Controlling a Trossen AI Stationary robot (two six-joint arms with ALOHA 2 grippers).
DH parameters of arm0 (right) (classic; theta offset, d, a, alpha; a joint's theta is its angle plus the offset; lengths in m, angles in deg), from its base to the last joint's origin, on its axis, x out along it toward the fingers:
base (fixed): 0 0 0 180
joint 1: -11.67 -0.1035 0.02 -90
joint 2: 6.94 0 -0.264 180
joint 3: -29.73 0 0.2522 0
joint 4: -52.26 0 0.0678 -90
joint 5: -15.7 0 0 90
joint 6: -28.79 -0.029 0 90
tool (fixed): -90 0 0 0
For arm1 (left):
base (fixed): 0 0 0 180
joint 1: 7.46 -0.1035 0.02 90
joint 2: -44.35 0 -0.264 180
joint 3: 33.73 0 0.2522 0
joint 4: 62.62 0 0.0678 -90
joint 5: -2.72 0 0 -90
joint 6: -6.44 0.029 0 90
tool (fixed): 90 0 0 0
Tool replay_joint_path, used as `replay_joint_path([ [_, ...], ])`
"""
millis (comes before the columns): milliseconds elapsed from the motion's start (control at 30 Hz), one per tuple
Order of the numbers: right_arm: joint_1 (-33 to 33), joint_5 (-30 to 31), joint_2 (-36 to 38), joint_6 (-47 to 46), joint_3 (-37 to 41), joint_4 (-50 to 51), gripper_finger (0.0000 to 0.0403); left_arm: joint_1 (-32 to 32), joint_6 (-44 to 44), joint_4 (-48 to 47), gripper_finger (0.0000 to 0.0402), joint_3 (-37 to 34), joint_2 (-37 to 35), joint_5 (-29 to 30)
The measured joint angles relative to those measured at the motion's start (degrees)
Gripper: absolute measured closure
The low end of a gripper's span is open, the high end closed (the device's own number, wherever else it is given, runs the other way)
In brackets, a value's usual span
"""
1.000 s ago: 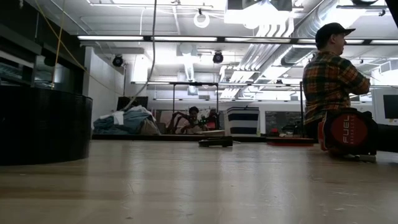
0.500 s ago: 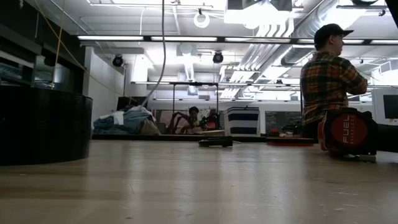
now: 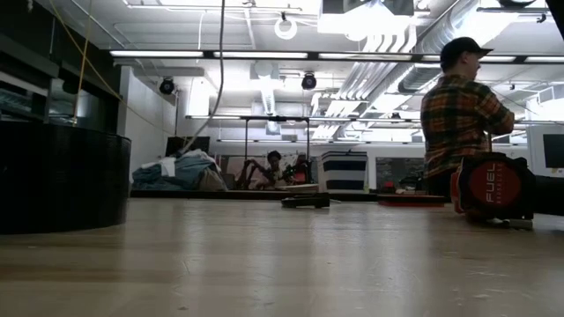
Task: Coil cords
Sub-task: Coil the white wire
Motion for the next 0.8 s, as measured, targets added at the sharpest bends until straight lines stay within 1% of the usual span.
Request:
replay_joint_path([
  [133,0.0,0.0,0.0,-0.8,0.0,0.3,0.0366,0.0,0.0,0.0,0.0397,0.0,0.0,0.0],
  [367,0.2,0.2,0.7,-0.1,0.0,1.8,0.0324,0.0,0.2,-0.3,0.0397,0.0,0.0,0.4],
  [600,0.3,0.6,1.9,0.1,0.0,2.5,0.0323,0.0,0.6,-0.3,0.0397,0.0,-0.2,1.1],
  [800,0.3,0.6,1.8,-2.4,0.0,2.5,0.0323,0.0,0.4,-0.3,0.0397,0.0,0.1,1.1],
])
